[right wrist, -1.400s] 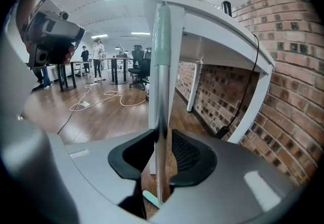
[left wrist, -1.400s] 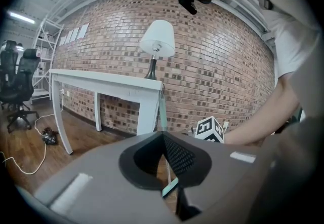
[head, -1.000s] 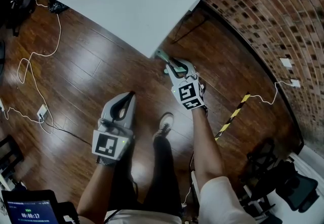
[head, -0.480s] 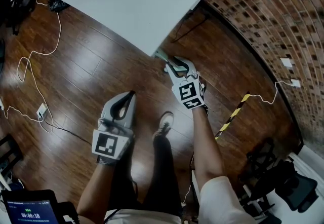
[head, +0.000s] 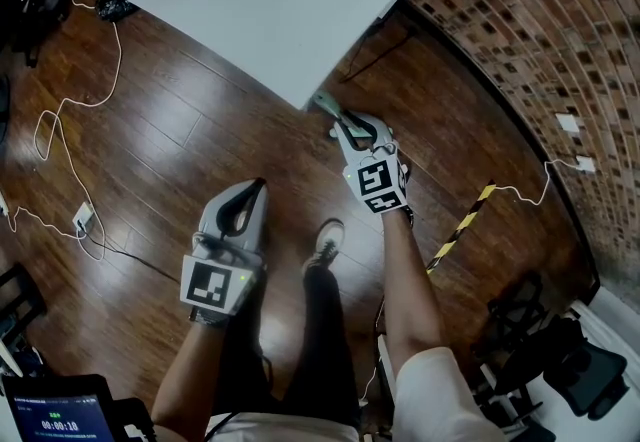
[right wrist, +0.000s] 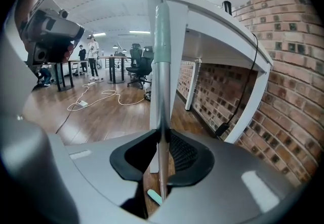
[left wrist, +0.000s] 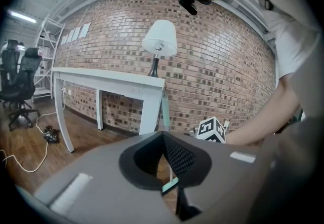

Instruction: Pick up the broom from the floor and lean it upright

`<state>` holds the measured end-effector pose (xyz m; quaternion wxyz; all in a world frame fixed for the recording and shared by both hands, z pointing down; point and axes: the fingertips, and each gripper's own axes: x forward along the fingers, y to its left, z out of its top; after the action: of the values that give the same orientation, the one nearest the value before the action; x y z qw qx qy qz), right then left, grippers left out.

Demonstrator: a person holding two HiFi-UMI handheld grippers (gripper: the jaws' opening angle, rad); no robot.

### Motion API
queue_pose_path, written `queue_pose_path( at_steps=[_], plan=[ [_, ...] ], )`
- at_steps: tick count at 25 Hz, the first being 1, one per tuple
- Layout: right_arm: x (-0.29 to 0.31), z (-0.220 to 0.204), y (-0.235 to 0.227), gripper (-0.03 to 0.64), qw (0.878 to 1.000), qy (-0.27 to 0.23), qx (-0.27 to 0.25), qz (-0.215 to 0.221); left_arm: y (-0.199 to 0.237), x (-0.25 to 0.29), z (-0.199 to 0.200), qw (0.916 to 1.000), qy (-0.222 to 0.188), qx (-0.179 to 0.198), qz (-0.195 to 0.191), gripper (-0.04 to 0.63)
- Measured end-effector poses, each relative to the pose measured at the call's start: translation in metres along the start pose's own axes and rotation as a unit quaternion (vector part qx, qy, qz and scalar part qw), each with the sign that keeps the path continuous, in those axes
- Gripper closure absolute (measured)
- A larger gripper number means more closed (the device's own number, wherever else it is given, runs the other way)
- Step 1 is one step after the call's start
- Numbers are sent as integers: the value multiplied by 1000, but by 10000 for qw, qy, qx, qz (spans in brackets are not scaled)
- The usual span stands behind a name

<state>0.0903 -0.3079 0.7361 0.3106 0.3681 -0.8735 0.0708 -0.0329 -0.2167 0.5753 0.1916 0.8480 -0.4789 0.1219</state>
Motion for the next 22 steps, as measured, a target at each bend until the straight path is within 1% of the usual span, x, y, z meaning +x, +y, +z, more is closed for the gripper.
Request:
queue_pose_path(
  at_steps=[6, 12, 16, 22],
  plan=[
    [4, -5, -12, 525, 9998, 149, -63, -71, -1, 1, -2, 10000, 40, -23, -30, 597],
    [3, -4, -12, 521, 9998, 108, -79, -131, -3, 0, -3, 10000, 35, -7, -46, 596],
    [1, -5, -11, 497, 9998, 105, -82, -114, -2, -1, -3, 10000, 45, -4, -32, 595],
    [-2, -5, -10, 495, 9998, 78, -120, -126, -3, -1, -4, 10000, 35, -18, -36, 595]
  ],
)
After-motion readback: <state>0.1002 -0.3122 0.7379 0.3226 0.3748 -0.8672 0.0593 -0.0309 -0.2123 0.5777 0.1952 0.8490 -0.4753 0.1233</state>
